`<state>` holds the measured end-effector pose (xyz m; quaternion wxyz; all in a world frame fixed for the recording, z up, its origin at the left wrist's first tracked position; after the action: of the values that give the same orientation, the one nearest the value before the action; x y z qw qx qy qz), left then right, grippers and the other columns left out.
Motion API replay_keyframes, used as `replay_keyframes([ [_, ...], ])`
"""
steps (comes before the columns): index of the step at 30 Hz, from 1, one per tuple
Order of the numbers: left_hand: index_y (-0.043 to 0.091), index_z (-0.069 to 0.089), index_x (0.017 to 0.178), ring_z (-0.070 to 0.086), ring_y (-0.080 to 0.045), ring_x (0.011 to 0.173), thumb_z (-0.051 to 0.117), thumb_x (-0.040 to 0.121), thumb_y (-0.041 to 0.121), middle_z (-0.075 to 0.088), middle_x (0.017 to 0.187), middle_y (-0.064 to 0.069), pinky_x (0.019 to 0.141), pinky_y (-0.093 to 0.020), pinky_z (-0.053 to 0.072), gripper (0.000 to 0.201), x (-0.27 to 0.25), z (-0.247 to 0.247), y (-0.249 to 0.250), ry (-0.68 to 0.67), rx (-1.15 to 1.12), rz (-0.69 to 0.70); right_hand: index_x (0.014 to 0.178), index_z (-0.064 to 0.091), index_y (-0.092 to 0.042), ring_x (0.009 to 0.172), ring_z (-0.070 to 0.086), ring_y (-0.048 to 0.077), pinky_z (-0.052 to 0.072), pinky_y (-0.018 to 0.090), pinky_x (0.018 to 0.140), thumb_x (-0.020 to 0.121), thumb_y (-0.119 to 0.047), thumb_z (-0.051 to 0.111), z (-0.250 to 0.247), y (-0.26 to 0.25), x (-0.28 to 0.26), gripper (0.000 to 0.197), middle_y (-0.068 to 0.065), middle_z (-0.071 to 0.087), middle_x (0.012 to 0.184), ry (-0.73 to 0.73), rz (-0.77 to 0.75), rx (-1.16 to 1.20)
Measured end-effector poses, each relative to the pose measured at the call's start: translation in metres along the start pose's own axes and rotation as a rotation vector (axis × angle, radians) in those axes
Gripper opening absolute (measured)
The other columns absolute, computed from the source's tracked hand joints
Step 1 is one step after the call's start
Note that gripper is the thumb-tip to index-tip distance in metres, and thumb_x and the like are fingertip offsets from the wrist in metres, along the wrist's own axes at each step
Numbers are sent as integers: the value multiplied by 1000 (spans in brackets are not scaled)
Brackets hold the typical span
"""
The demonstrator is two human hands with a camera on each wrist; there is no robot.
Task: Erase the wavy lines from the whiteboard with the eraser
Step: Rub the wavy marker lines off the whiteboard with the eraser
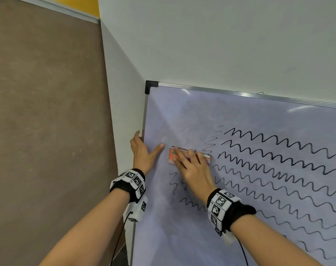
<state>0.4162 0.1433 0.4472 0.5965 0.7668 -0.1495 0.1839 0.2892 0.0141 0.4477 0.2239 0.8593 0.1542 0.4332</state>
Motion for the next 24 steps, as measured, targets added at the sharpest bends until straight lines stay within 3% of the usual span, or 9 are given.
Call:
replay_keyframes([
  [3,9,6,149,19,-26,138,77,73,46,19,147,-12,115,-41,23,111,-3,1,-8,-16,-8,-61,124,61,-9,113,39,38,30,50,93,73,-4,53,7,-3,-3,52,13,51,139,-21,-6,-30],
  [8,7,14,148,26,-30,135,76,73,47,26,143,-15,113,-45,26,105,-9,6,-26,-75,24,-161,126,60,-13,115,38,37,28,49,98,77,-21,55,38,-50,-59,51,9,52,138,-183,-287,-55],
  [15,4,24,142,33,-32,127,75,74,47,33,136,-17,108,-44,33,95,-13,8,-30,-38,122,-151,122,64,-12,112,39,36,29,49,96,73,-17,65,19,-29,-27,49,10,55,136,-83,-113,-65],
  [18,4,24,141,32,-33,127,74,75,48,32,136,-17,106,-45,33,94,-13,10,-30,-33,149,-160,121,64,-12,112,38,36,30,48,95,73,-17,60,22,-39,-43,49,9,55,136,-100,-155,-66],
  [21,4,23,142,32,-33,128,73,75,49,31,138,-17,106,-47,33,95,-11,10,-31,-32,182,-171,119,66,-14,114,40,35,35,48,97,70,-20,69,28,-52,-57,50,8,52,139,-149,-222,-35],
  [24,6,25,141,34,-33,128,72,75,54,34,138,-15,103,-48,35,94,-10,10,-33,-27,233,-187,126,60,-14,115,39,35,37,47,96,73,-21,65,25,-41,-40,55,8,49,141,-148,-166,-44],
])
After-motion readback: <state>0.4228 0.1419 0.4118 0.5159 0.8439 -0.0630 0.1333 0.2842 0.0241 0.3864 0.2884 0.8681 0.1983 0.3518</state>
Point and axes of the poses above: each hand's wrist, its own x-axis towards the middle knuckle, its own z-axis out of the palm, y = z × x, the point moved 8 cm from there along x, towards the middle knuckle
